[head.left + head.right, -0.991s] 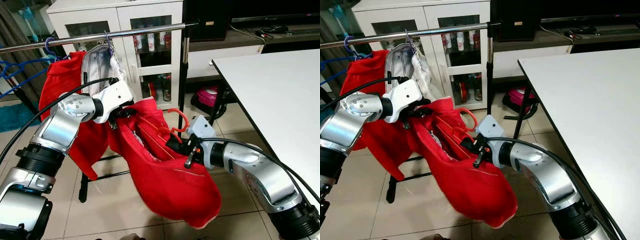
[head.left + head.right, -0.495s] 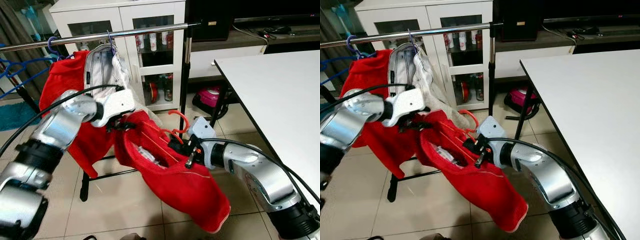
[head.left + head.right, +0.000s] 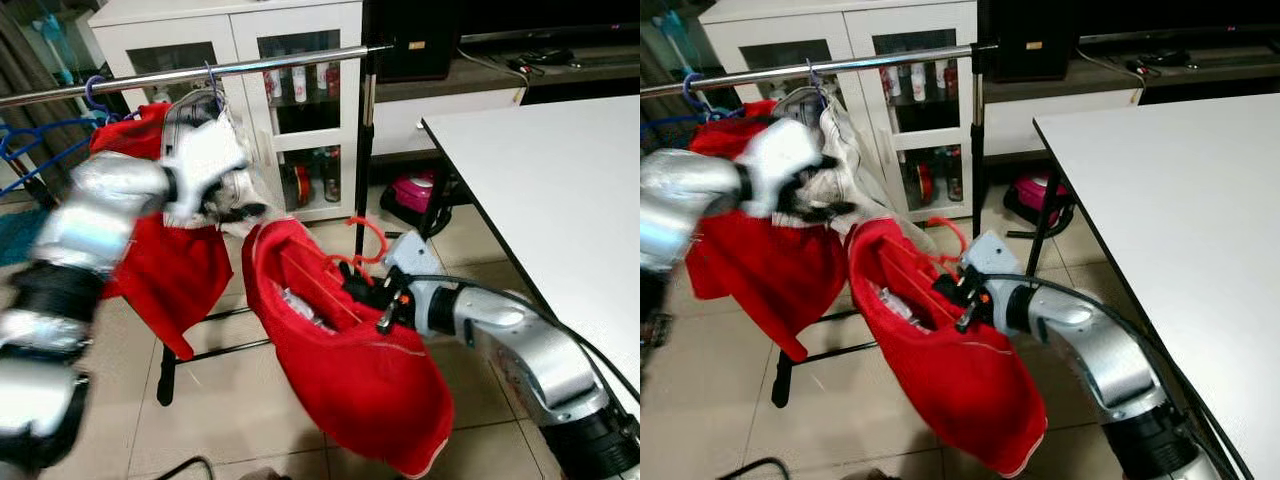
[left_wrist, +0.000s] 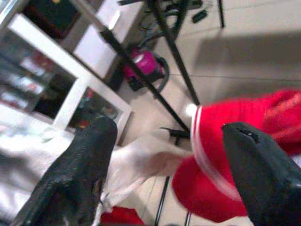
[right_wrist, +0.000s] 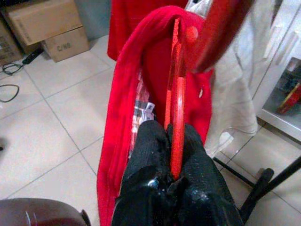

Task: Hang hanger

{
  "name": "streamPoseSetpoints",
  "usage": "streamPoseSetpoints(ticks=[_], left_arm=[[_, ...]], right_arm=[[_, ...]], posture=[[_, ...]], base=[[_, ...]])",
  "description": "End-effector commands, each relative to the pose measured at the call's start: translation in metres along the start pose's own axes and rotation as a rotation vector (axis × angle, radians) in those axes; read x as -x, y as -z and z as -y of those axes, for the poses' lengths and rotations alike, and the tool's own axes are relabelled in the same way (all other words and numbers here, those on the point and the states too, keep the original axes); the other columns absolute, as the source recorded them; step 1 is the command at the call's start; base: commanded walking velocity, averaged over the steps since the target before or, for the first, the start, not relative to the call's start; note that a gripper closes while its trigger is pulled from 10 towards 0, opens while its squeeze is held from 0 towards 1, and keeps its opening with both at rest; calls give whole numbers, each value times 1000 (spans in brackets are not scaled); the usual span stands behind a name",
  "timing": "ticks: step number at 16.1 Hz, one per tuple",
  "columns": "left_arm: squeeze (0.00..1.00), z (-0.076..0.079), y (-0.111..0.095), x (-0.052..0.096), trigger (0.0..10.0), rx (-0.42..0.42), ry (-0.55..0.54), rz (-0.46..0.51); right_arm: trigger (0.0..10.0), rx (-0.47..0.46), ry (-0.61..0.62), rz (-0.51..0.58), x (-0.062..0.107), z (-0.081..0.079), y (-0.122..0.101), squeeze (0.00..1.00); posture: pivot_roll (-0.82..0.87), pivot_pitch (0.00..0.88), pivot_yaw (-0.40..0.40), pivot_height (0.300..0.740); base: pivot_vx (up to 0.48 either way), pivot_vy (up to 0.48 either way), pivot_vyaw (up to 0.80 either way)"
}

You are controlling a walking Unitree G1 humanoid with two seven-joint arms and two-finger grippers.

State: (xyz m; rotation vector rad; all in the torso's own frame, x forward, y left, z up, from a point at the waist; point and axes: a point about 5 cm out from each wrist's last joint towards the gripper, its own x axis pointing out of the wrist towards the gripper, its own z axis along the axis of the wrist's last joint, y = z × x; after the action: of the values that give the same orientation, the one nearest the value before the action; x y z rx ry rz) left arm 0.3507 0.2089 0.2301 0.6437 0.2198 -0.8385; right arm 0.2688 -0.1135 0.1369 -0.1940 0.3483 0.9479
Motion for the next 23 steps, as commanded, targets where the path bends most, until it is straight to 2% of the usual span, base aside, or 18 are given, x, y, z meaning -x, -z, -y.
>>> streamPoseSetpoints(ticks=[1, 2, 3, 5, 6, 7, 8, 9, 10, 11, 13, 14, 15, 19, 20, 23], left_arm=[[1000, 2, -3, 15, 10000, 53, 0, 50], [1000, 14, -5, 25, 10000, 90, 28, 98], [1000, 33, 1, 29, 10000, 120, 86, 91], [1000, 67, 19, 29, 10000, 223, 120, 84], [1000, 77, 25, 27, 10000, 256, 109, 88], [1000, 94, 33, 23, 10000, 345, 51, 108], [1000, 103, 39, 18, 10000, 405, -33, 117], [1000, 105, 42, 14, 10000, 410, -116, 133], [1000, 102, 40, 11, 10000, 393, -217, 179], [1000, 101, 37, 4, 10000, 398, -270, 234], [1000, 104, 33, -10, 10000, 391, -329, 271], [996, 103, 34, -21, 10000, 429, -370, 281], [0, 102, 34, -27, 10000, 440, -391, 285], [0, 100, 41, -43, 10000, 544, -435, 295], [0, 100, 41, -48, 0, 604, -420, 324], [0, 103, 38, -52, 0, 591, -383, 334]], right_arm=[[10000, 6, 15, 60, 6, 3, -11, 0], [10000, -15, 18, 84, 6, 3, -13, 0], [10000, -35, 19, 109, 5, 3, -16, 0], [10000, -63, 43, 165, 2, 5, -22, 0], [10000, -68, 56, 191, 1, 6, -25, 0], [10000, -81, 87, 235, -2, 8, -32, 0], [10000, -92, 114, 272, -5, 9, -38, 0], [10000, -98, 130, 294, -6, 10, -43, 0], [10000, -106, 137, 316, -6, 10, -46, 0], [10000, -116, 133, 336, -5, 10, -50, 0], [10000, -119, 112, 358, -5, 8, -53, 0], [10000, -113, 95, 364, -4, 5, -53, 0], [10000, -111, 86, 366, -4, 4, -53, 0], [10000, -101, 57, 374, -2, -1, -54, 0], [10000, -95, 44, 377, -1, -2, -54, 0], [10000, -93, 44, 376, 1, -2, -53, 0]], posture=[[-51, 0, 113, 740], [-48, 0, 112, 740], [-44, 0, 109, 740], [-35, 0, 100, 740], [-31, 0, 96, 740], [-29, 0, 93, 740], [-33, 0, 89, 740], [-33, 0, 89, 740], [-31, 0, 84, 740], [-33, 0, 84, 740], [-41, 0, 90, 740], [-44, 0, 94, 740], [-48, 0, 98, 740], [-59, 0, 107, 740], [-60, 0, 109, 740], [-58, 0, 111, 740]], base=[[0, 0, 0], [0, 0, 0], [0, 0, 0], [0, 0, 0], [0, 0, 0], [0, 0, 0], [0, 0, 0], [0, 0, 0], [0, 0, 0], [0, 0, 0], [0, 0, 0], [0, 0, 0], [0, 0, 0], [0, 0, 0], [0, 0, 0], [0, 0, 0]])
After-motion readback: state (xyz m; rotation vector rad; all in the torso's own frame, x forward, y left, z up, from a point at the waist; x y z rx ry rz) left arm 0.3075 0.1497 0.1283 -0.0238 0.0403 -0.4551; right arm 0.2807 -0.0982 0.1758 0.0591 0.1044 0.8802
